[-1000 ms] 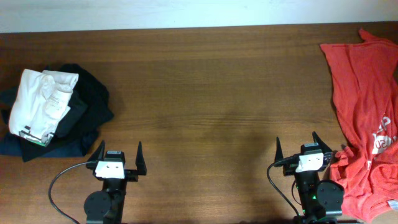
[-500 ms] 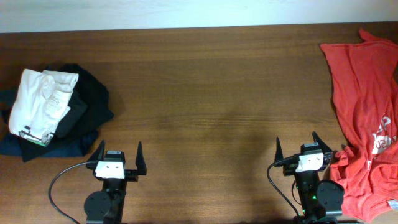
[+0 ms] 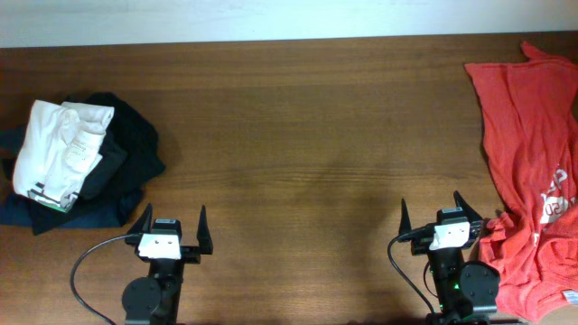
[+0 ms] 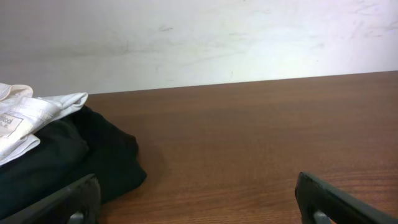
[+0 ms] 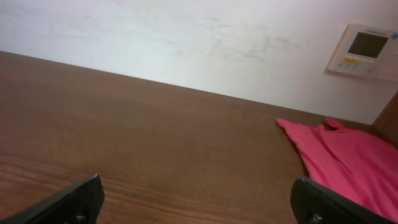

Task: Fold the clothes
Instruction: 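Move the right gripper toward the crumpled orange t-shirt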

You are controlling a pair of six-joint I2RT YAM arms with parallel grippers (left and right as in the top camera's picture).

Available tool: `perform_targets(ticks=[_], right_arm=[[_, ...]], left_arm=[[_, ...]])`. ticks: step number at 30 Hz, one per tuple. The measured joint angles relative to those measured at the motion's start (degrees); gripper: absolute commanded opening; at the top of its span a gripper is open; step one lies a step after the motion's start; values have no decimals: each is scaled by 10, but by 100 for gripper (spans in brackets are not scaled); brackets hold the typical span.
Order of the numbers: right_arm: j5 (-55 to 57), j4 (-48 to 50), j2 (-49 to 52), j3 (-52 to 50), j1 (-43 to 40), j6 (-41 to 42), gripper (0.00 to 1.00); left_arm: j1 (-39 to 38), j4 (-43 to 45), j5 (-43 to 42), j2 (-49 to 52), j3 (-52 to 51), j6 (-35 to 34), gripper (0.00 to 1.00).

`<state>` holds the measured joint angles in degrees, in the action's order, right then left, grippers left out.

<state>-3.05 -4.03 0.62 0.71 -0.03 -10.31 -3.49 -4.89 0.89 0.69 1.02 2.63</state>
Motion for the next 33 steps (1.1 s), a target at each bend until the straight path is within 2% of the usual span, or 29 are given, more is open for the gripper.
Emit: perform_targets(ticks=[31, 33], right_arm=[[-1, 0, 0, 0, 0, 0, 99], [-2, 2, 0, 0, 0, 16, 99]], left_arm=[[0, 1, -1, 0, 0, 0, 99], [0, 22, -19, 0, -1, -9, 99]])
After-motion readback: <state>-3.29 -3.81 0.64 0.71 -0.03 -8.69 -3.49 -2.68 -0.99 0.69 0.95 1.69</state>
